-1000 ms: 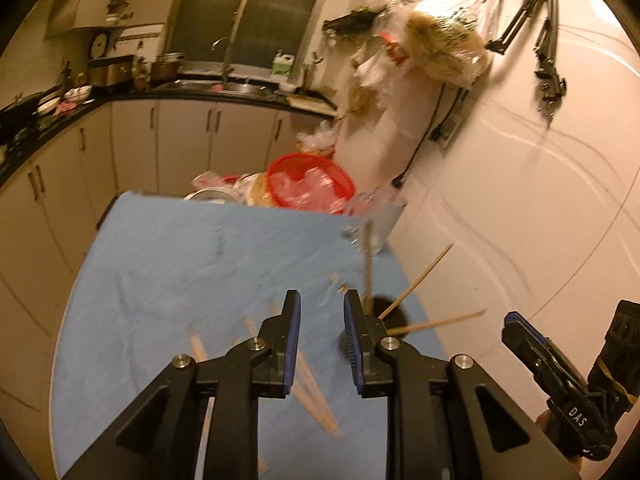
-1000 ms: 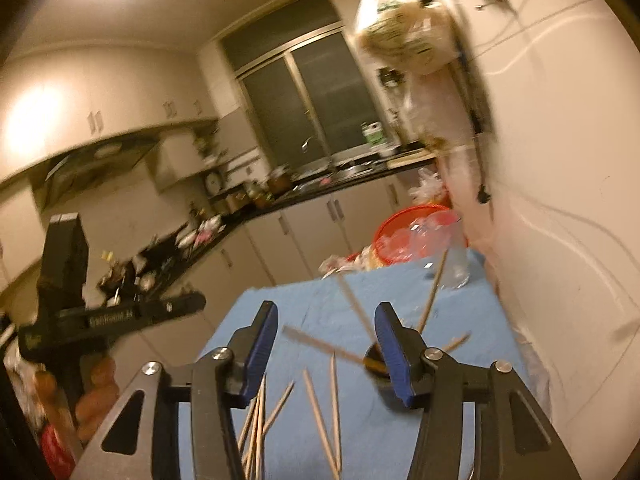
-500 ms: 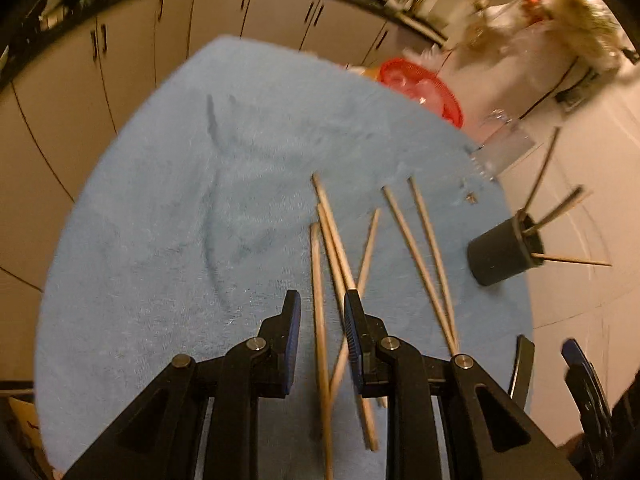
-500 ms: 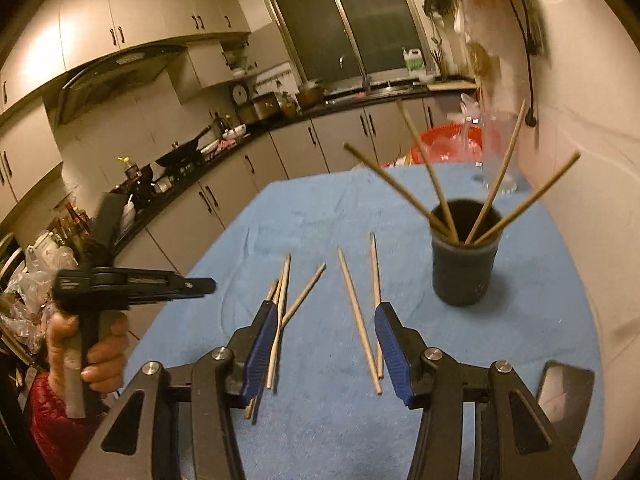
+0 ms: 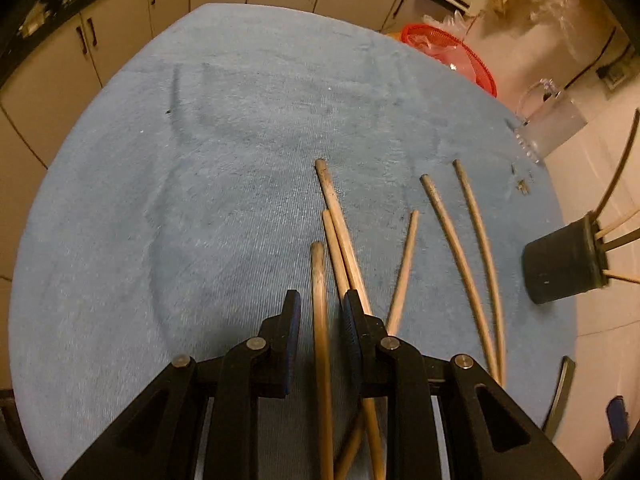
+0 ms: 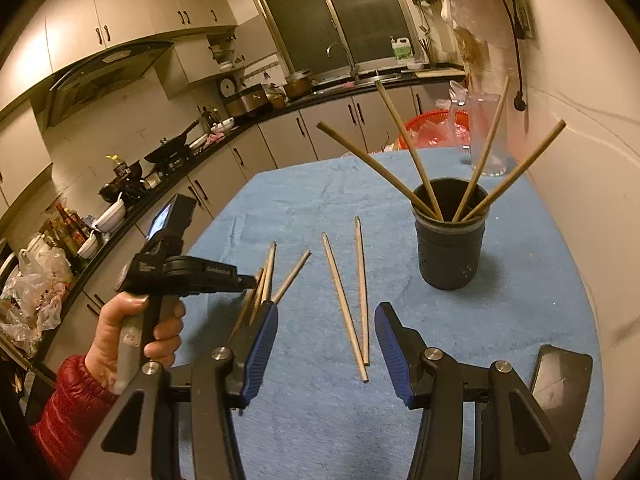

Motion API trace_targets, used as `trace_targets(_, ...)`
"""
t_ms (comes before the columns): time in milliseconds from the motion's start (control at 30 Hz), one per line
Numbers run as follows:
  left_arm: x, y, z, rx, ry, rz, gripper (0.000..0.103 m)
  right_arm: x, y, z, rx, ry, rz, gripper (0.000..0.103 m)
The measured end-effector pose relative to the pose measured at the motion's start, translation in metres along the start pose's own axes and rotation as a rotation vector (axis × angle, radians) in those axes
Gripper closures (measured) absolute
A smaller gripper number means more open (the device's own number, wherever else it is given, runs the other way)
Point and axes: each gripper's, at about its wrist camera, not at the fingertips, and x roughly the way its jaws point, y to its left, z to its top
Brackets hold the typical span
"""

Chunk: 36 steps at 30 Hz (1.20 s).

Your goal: Organize utensils

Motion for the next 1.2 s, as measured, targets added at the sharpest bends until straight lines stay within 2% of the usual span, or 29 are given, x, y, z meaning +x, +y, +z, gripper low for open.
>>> trace_targets(33, 0.000, 0.001, 0.001, -0.001, -0.018, 0.007, 0.082, 0.004, 0.001, 0.000, -0.005, 0.009, -0.003, 0.049)
trace_targets(67, 0.000, 0.003, 0.001, 0.001, -0.023, 0.022, 0.092, 0.006, 0.002, 0.000, -0.011, 0.015, -0.004, 0.049)
trace_targets(100, 0.001, 0.004, 0.002, -0.001, -0.018, 0.028, 0.096, 0.012, 0.004, 0.000, -0.027, 0.034, 0.001, 0.049)
trace_targets(167, 0.000, 0.012, -0.001, -0.019, -0.018, 0.019, 0.096, 0.023, 0.010, 0.000, -0.054, 0.076, 0.005, 0.053)
trace_targets(200, -0.003, 0.018, -0.004, -0.022, -0.022, 0.019, 0.096, 0.033, 0.015, 0.000, -0.078, 0.110, 0.010, 0.060)
trace_targets(233, -0.007, 0.025, -0.010, -0.024, -0.028, 0.028, 0.096, 0.040, 0.018, 0.001, -0.091, 0.130, 0.013, 0.062)
trace_targets(400, -0.021, 0.052, -0.030, -0.038, -0.046, 0.045, 0.096, 0.096, 0.036, 0.009, -0.162, 0.257, -0.008, 0.062)
trace_targets(500, -0.026, 0.065, -0.037, -0.040, -0.048, 0.019, 0.096, 0.133, 0.043, 0.017, -0.184, 0.319, -0.013, 0.062)
trace_targets(700, -0.022, 0.065, -0.033, -0.030, -0.044, -0.011, 0.095, 0.202, 0.045, 0.052, -0.215, 0.379, -0.149, 0.066)
trace_targets(933, -0.020, 0.066, -0.031, -0.019, -0.044, -0.026, 0.095, 0.256, 0.029, 0.082, -0.166, 0.435, -0.187, 0.067)
trace_targets(1067, -0.021, 0.067, -0.034, -0.013, -0.048, -0.027, 0.095, 0.274, 0.032, 0.085, -0.186, 0.452, -0.207, 0.076)
trace_targets(1133, -0.021, 0.066, -0.034, -0.009, -0.049, -0.023, 0.095, 0.276, 0.037, 0.085, -0.221, 0.452, -0.228, 0.087)
trace_targets(1200, -0.022, 0.064, -0.034, -0.006, -0.049, -0.020, 0.095, 0.274, 0.042, 0.083, -0.235, 0.450, -0.235, 0.094)
